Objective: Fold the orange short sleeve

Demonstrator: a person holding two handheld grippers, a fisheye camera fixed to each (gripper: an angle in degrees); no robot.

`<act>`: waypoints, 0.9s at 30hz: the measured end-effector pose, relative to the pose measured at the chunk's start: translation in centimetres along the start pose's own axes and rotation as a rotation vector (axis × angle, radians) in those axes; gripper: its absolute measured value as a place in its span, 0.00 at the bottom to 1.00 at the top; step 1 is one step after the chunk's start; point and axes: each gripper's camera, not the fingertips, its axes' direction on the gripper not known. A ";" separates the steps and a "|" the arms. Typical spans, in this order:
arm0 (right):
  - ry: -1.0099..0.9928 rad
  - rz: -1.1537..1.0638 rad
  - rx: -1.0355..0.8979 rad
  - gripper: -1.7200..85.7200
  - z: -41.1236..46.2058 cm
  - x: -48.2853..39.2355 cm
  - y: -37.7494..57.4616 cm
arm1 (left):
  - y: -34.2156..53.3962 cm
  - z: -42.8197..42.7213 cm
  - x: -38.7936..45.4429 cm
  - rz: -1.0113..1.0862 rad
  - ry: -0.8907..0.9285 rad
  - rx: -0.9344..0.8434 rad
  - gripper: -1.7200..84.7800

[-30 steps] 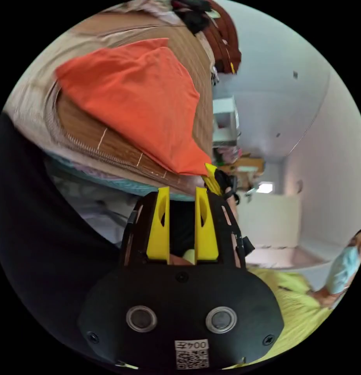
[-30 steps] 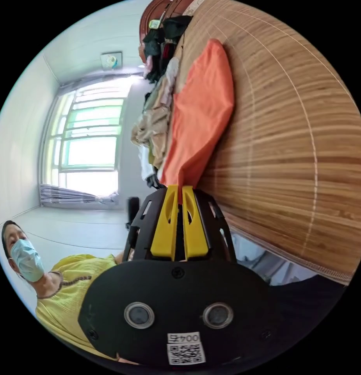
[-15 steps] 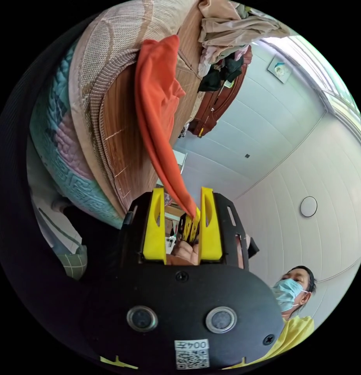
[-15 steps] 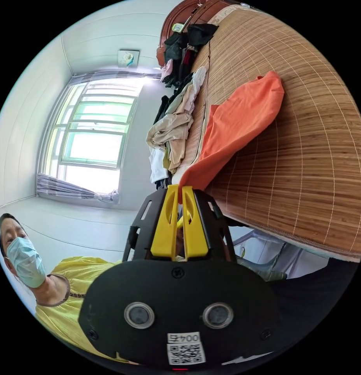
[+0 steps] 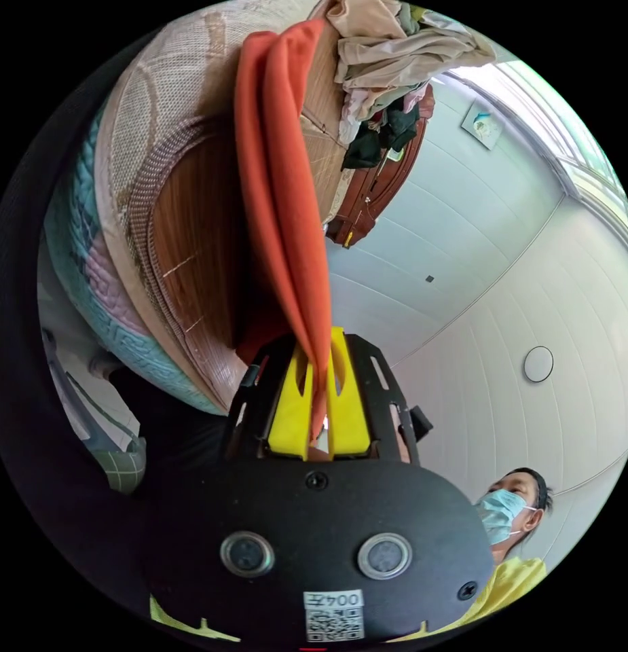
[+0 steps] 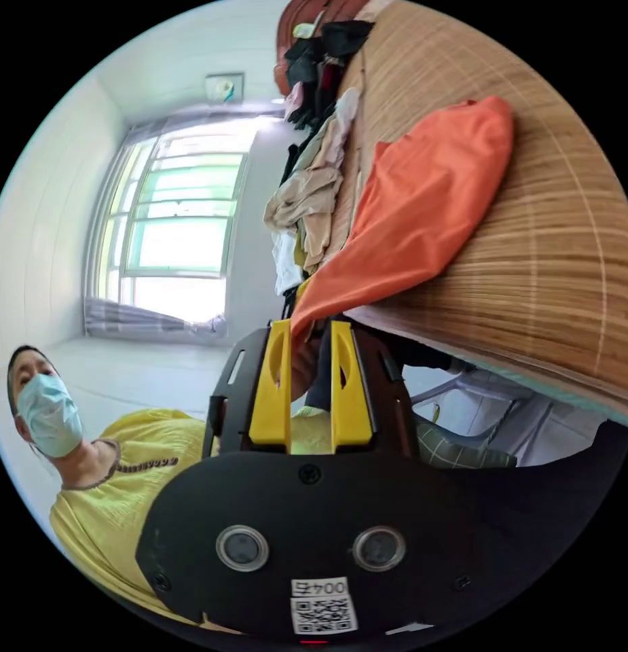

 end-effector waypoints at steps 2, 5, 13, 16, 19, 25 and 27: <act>-0.021 0.069 0.060 0.19 -2.4 1.7 -1.0 | -0.1 -0.8 0.4 -0.008 0.025 0.009 0.08; -0.069 0.146 0.099 0.24 -4.3 3.4 -3.3 | -0.2 -1.7 1.2 -0.002 0.068 0.024 0.08; -0.130 0.215 0.091 0.24 -4.5 1.9 -6.1 | -0.2 -3.5 2.2 0.014 0.123 0.021 0.08; -0.123 0.235 0.115 0.23 -5.7 1.2 -6.9 | -0.1 -4.4 2.2 0.028 0.129 0.012 0.08; -0.077 0.242 0.153 0.22 -7.2 0.1 -7.9 | 0.1 -5.5 2.0 0.042 0.121 -0.001 0.07; -0.049 0.222 0.112 0.12 -7.5 -2.0 -11.2 | 1.1 -9.1 0.4 0.076 0.103 0.034 0.07; -0.114 0.178 0.184 0.07 -8.7 -4.1 -11.5 | 1.7 -10.6 1.1 0.126 0.066 0.052 0.07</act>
